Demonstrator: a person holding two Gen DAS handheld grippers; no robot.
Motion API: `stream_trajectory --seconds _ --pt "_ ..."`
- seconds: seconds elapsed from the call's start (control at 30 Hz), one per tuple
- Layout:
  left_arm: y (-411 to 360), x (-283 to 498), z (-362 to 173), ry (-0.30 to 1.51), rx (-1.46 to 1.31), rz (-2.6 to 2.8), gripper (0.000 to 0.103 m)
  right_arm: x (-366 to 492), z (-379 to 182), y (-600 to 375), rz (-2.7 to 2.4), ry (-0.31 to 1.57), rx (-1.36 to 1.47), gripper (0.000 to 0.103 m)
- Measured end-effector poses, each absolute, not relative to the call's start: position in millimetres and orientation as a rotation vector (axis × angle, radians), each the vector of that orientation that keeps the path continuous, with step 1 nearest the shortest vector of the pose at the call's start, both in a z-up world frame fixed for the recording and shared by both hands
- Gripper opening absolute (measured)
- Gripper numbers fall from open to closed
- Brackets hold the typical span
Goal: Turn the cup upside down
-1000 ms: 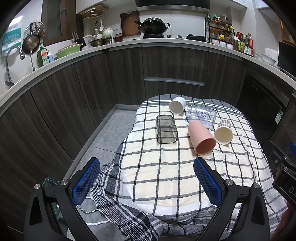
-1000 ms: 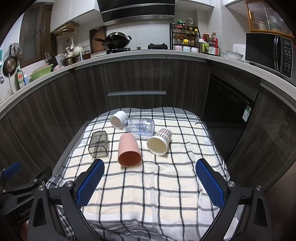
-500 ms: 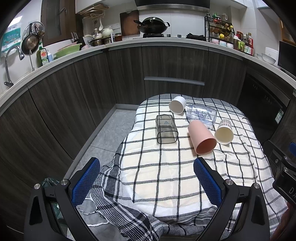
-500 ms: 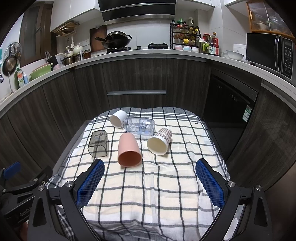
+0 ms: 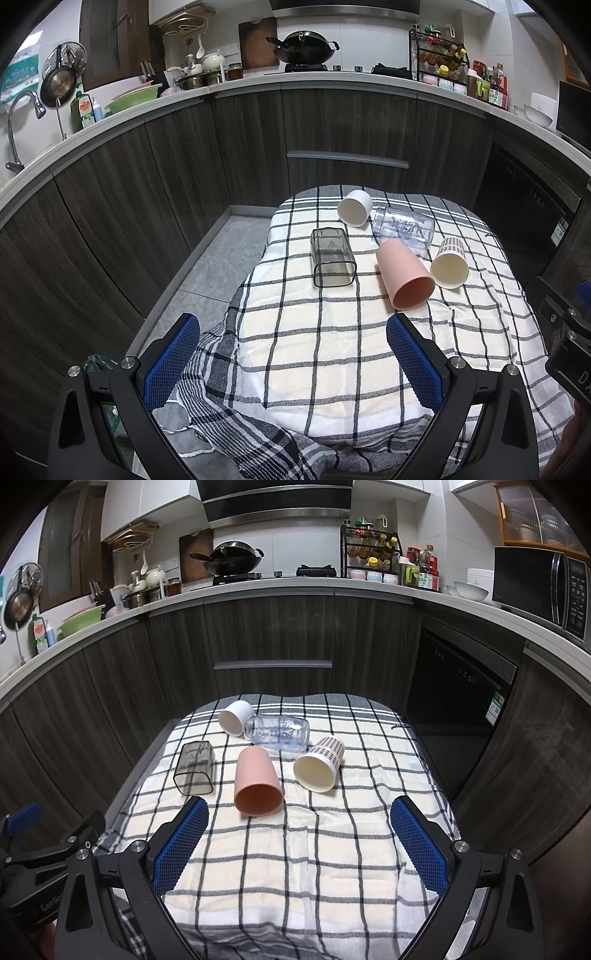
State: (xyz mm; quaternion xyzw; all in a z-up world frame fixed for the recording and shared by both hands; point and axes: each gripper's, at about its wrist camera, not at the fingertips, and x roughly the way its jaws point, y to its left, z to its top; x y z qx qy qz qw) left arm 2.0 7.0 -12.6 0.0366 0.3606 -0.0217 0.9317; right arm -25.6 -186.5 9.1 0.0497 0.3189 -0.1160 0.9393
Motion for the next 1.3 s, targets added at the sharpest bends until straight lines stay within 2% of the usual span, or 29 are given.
stream_trajectory --seconds 0.73,1.3 --pt "-11 86 -18 0.740 0.049 -0.066 0.103 49 -2 -199 -0.244 0.625 0.071 0.100" --pt "-42 185 -70 0.839 0.051 -0.073 0.103 129 -33 -219 -0.282 0.668 0.030 0.100"
